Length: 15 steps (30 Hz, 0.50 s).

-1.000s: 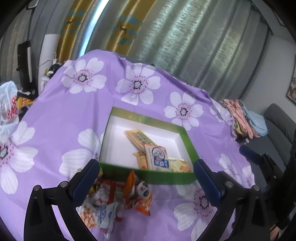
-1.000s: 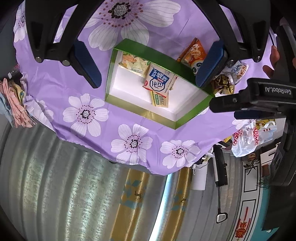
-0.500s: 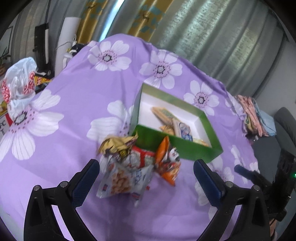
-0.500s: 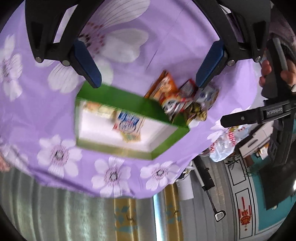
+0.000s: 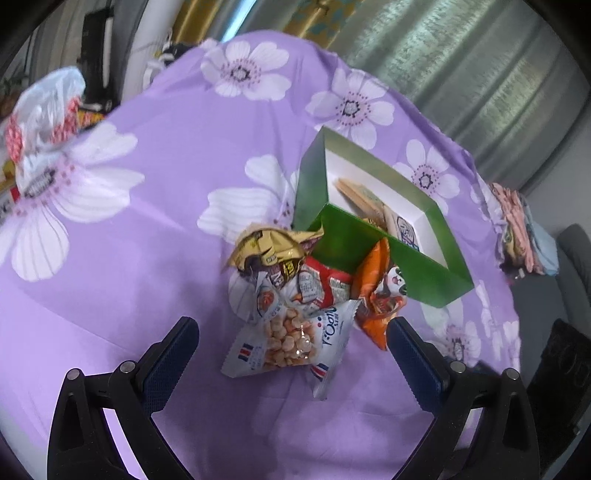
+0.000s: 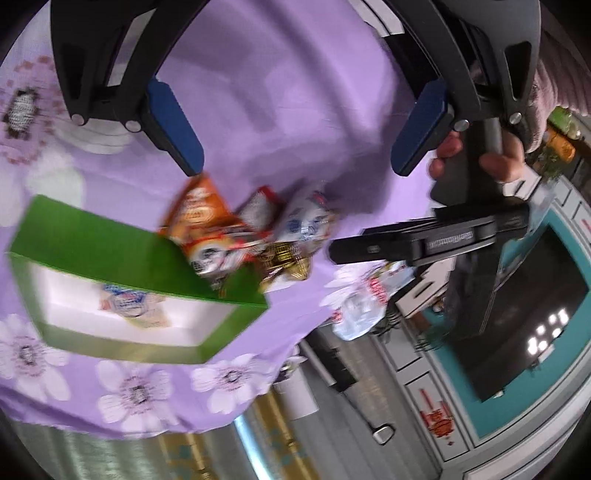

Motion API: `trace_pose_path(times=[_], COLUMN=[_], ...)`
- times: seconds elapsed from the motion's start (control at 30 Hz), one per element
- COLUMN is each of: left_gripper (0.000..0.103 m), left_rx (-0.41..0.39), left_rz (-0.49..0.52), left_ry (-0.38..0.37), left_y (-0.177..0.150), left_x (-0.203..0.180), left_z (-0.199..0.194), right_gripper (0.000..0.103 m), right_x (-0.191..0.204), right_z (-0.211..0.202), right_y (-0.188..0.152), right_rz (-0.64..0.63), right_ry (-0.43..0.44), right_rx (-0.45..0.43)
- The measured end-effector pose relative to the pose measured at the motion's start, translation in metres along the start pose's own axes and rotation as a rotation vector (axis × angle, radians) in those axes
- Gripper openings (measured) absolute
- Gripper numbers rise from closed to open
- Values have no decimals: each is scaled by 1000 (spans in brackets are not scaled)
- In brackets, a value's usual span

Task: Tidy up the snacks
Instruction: 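Reach the right gripper to the clear peanut snack bag and grasp it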

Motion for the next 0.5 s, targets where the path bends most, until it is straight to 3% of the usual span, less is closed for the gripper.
trace_pose_path(times=[0.33, 0.43, 0.5], left_gripper=[100, 85, 81], left_rx=[25, 37, 59], left_rz=[-111, -148, -181], left_ry=[-81, -110, -130], left_y=[-4, -6, -9], left_x=[10, 13, 16], left_z=[14, 18, 24], right_gripper=[84, 78, 73], right_x=[17, 17, 15], right_z=[50, 65, 71], right_y=[7, 13, 17], right_rz=[21, 19, 24], right_ry=[66, 54, 55], right_rx=[69, 87, 99])
Point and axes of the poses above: each gripper's, at about its wrist camera, not at the fingertips, and z roughly the way its jaws point, x to its left, y to its top, the point moved 8 cm from there along z, roughly the way its jaws point, and after that the axes turned 14 degrees about z, right-handed, at the moved point
